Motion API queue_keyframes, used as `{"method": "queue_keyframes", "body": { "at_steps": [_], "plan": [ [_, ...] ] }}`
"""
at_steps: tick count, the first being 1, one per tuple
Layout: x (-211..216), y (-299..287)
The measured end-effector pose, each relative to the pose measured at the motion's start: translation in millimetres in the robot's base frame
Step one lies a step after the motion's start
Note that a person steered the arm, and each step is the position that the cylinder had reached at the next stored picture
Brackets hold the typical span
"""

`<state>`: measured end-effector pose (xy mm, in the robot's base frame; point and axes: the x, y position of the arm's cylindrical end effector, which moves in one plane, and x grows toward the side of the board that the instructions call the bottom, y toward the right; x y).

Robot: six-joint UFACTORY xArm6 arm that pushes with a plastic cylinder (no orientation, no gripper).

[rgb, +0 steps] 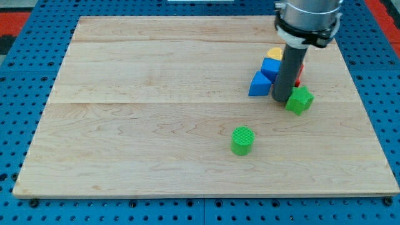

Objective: Push the green circle left to the green star

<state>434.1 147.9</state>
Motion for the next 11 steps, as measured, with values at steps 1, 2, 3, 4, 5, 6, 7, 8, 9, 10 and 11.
{"method": "queue_keyframes", "body": {
  "at_steps": [1,2,3,4,5,6,7,8,9,10,11],
  "plan": [
    [19,-52],
    [0,-102],
    [-36,-96],
    [-42,-52],
    [-17,-97],
    [40,-134],
    [92,-136],
    [99,-85],
    [84,-75],
    [96,-60],
    [133,-53]
  ]
}}
